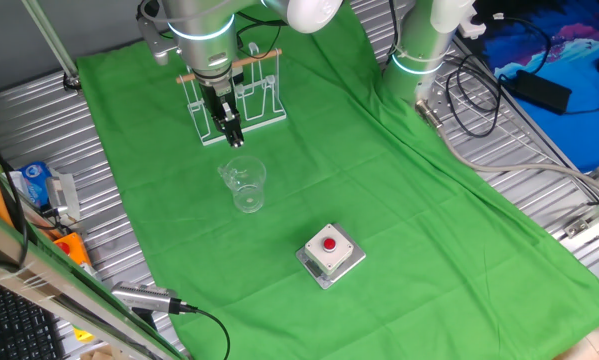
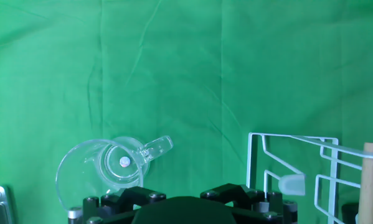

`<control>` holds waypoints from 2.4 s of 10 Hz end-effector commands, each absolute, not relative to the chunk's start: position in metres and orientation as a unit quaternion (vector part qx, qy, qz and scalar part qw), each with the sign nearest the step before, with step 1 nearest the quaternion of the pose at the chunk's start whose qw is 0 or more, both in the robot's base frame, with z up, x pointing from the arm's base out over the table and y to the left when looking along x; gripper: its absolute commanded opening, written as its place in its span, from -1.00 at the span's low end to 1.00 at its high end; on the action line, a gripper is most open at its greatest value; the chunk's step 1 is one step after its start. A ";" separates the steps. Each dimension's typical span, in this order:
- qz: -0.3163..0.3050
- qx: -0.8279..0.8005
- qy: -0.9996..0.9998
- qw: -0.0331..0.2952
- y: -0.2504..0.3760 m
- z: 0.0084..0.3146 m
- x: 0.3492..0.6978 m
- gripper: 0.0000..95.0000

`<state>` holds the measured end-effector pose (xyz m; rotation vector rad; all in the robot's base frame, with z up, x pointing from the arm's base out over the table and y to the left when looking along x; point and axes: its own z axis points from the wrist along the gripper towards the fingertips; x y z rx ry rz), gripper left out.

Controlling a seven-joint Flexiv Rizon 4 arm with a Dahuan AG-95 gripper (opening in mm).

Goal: Put the cup on the cup rack

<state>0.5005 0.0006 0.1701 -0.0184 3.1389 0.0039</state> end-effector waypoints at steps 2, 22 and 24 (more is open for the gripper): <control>0.029 -0.146 0.987 0.061 0.000 0.170 0.500 -1.00; 0.036 -0.223 0.973 0.040 0.000 0.172 0.500 1.00; 0.036 -0.225 0.973 0.040 0.001 0.172 0.500 1.00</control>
